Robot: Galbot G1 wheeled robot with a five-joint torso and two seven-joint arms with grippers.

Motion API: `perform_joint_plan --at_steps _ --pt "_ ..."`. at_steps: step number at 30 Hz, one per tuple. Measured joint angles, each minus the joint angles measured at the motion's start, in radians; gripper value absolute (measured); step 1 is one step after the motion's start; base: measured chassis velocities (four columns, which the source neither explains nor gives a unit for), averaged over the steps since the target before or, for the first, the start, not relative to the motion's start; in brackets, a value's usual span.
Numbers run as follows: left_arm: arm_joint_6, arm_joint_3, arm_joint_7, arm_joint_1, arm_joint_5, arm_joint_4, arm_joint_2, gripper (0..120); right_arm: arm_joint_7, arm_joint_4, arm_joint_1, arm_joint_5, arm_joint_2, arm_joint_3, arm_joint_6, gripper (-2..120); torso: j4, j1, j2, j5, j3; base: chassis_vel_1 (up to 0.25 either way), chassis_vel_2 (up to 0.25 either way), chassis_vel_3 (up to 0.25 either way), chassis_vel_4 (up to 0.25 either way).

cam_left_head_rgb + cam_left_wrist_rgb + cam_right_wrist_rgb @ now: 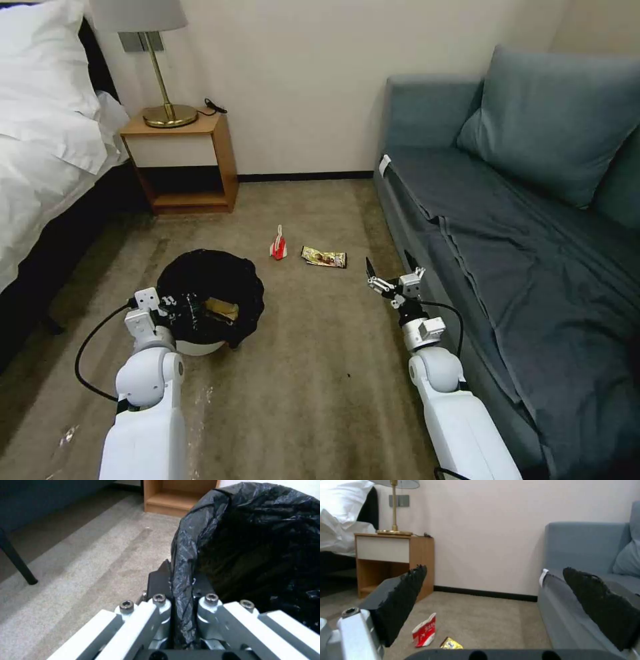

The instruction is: Pick up the trash bin, then pick up the garbage on the floor and place it into the trash bin.

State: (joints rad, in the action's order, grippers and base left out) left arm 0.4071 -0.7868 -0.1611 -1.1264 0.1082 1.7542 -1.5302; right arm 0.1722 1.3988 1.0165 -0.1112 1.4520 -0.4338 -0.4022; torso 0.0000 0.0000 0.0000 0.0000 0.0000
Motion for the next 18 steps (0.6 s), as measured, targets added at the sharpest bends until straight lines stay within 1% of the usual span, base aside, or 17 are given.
perform_joint_plan --at_steps 18 --pt "-0.015 -0.016 -0.005 0.000 0.000 -0.001 -0.002 4 0.023 -0.006 -0.001 0.000 0.004 -0.006 0.003 100 0.0000 0.000 0.000 0.0000 0.000 0.000 0.000 0.000 0.000"
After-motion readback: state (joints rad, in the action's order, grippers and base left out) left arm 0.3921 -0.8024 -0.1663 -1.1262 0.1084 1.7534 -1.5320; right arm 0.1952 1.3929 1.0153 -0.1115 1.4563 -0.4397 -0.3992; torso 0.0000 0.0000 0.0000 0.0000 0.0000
